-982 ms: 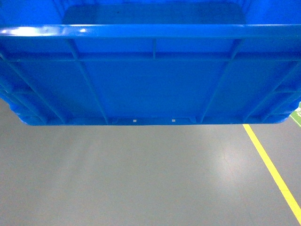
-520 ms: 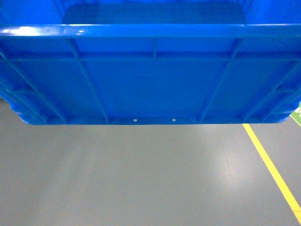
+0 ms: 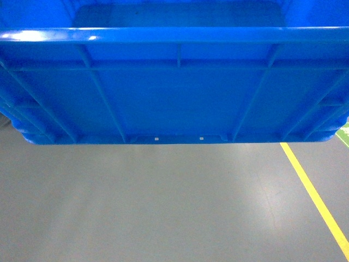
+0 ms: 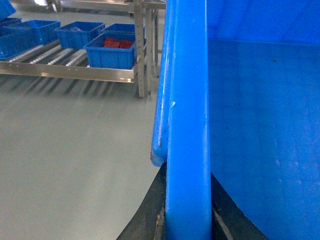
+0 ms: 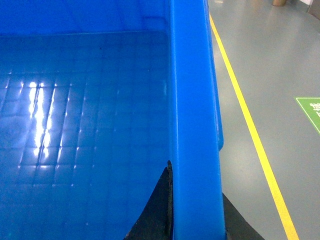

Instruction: Place box next to blue box on left shelf

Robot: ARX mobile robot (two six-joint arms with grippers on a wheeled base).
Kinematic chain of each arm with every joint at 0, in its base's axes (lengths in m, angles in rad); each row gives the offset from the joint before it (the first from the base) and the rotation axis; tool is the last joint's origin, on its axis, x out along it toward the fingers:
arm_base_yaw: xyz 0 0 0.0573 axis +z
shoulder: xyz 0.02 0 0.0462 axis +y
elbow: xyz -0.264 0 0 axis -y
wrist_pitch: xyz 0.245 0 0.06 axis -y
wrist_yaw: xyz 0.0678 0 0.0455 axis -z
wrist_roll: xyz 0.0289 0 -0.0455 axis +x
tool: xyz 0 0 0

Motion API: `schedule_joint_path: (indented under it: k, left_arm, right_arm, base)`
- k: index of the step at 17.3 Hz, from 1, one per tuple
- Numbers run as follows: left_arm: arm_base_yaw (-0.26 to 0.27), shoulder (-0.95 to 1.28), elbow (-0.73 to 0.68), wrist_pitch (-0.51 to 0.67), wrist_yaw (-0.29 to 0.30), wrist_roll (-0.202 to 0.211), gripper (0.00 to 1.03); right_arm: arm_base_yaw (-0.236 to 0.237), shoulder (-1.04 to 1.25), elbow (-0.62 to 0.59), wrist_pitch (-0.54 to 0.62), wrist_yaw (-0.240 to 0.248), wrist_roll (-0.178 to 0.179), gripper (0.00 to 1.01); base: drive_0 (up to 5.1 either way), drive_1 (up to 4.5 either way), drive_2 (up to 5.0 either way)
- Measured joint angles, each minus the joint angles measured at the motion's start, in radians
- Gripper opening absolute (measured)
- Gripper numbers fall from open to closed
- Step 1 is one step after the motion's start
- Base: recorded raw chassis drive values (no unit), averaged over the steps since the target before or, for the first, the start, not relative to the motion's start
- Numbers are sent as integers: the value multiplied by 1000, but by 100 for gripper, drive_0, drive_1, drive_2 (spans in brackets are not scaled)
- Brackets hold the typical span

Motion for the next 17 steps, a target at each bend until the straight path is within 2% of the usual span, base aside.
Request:
schedule_joint_path:
  k: [17]
  left_arm:
    - [0, 0, 0, -2, 0, 1, 9]
  right_arm:
    - [0, 0, 0, -3, 1, 0, 8]
  base:
    - [-2, 422, -427]
